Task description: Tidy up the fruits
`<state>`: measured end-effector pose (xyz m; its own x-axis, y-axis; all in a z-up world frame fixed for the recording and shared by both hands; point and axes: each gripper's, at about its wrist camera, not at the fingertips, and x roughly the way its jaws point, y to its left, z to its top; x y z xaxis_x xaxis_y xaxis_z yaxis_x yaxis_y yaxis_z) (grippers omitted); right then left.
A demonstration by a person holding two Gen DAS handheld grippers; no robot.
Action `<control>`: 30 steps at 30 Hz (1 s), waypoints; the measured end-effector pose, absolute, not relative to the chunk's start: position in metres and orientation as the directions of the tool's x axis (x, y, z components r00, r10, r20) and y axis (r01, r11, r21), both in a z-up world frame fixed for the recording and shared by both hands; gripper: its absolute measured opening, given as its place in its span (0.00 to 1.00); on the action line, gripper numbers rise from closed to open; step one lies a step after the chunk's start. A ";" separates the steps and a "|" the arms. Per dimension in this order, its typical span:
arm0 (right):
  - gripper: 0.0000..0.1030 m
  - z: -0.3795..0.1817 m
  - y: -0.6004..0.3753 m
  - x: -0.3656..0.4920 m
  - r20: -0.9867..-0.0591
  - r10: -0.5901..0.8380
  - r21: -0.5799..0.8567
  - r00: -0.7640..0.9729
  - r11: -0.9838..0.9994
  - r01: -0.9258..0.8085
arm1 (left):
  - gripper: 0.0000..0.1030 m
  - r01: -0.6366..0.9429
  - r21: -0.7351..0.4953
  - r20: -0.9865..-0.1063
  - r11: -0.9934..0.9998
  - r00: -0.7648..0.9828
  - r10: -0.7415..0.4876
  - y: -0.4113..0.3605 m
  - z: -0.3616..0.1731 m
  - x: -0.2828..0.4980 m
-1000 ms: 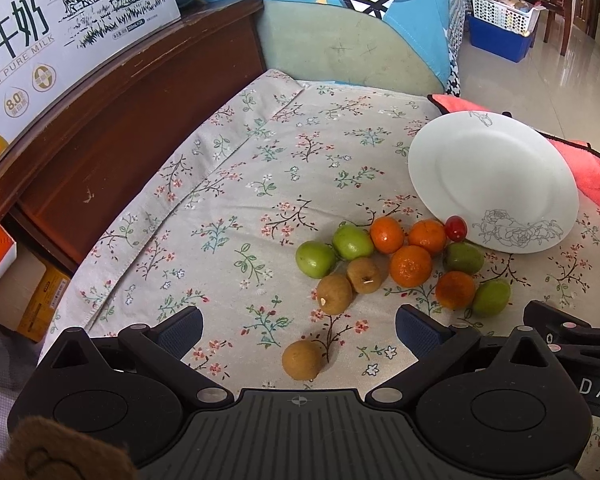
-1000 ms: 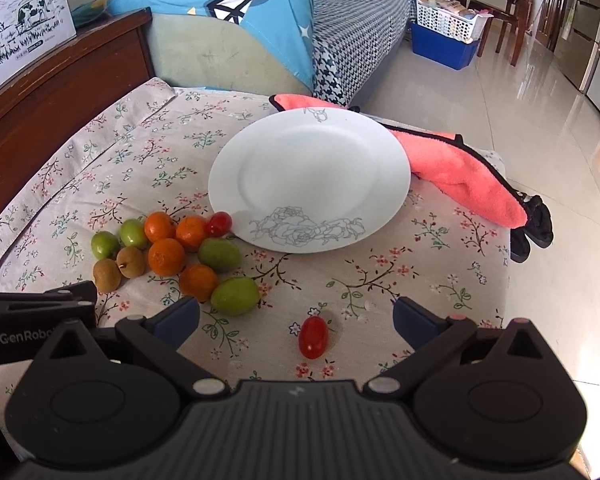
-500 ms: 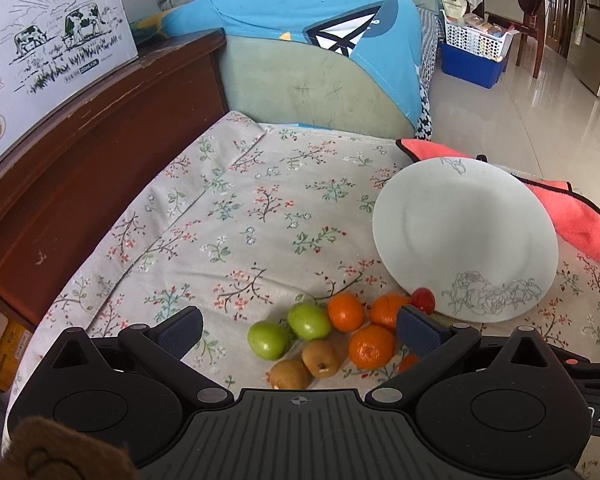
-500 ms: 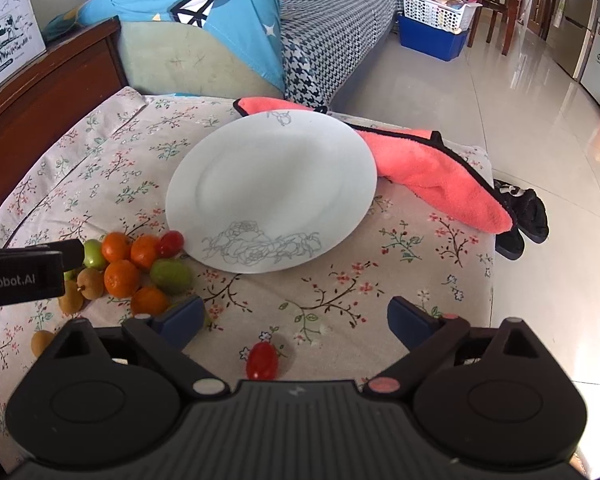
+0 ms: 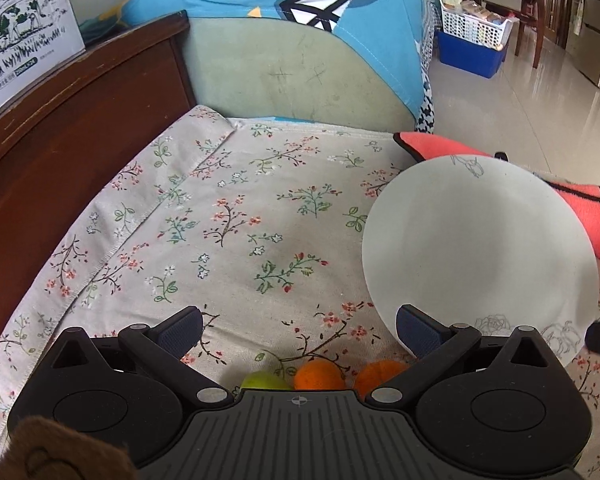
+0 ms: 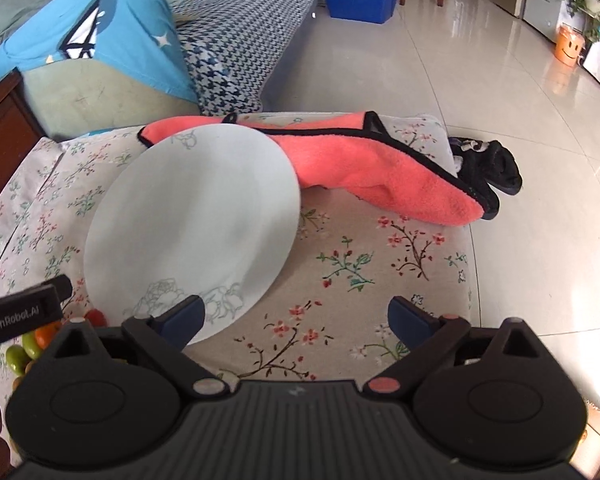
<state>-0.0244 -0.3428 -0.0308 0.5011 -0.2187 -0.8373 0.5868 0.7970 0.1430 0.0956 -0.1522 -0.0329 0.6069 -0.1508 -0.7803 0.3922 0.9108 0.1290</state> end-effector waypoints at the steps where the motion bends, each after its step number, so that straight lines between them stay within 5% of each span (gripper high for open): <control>1: 0.95 -0.032 -0.348 -0.023 -0.841 -0.218 0.149 0.494 0.786 0.600 | 1.00 0.396 0.148 -0.787 0.906 0.602 -0.134 -0.153 -0.036 0.095; 7: 0.94 -0.034 -0.367 -0.014 -0.842 -0.219 0.173 0.493 0.756 0.631 | 1.00 0.420 0.130 -0.801 0.898 0.579 -0.155 -0.138 -0.038 0.090; 19: 0.67 -0.051 -0.365 0.017 -0.838 -0.134 0.211 0.530 0.815 0.539 | 1.00 0.422 0.046 -0.837 0.905 0.511 -0.196 -0.121 -0.034 0.092; 30: 0.67 -0.048 -0.354 0.034 -0.834 -0.082 0.228 0.545 0.849 0.476 | 1.00 0.415 0.064 -0.838 0.907 0.517 -0.177 -0.116 -0.031 0.090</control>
<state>0.0336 -0.3539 -0.0478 0.5451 -0.0817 -0.8344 0.4763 0.8492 0.2280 0.0901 -0.1162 -0.0309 0.5169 -0.1773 -0.8375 0.4152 0.9075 0.0642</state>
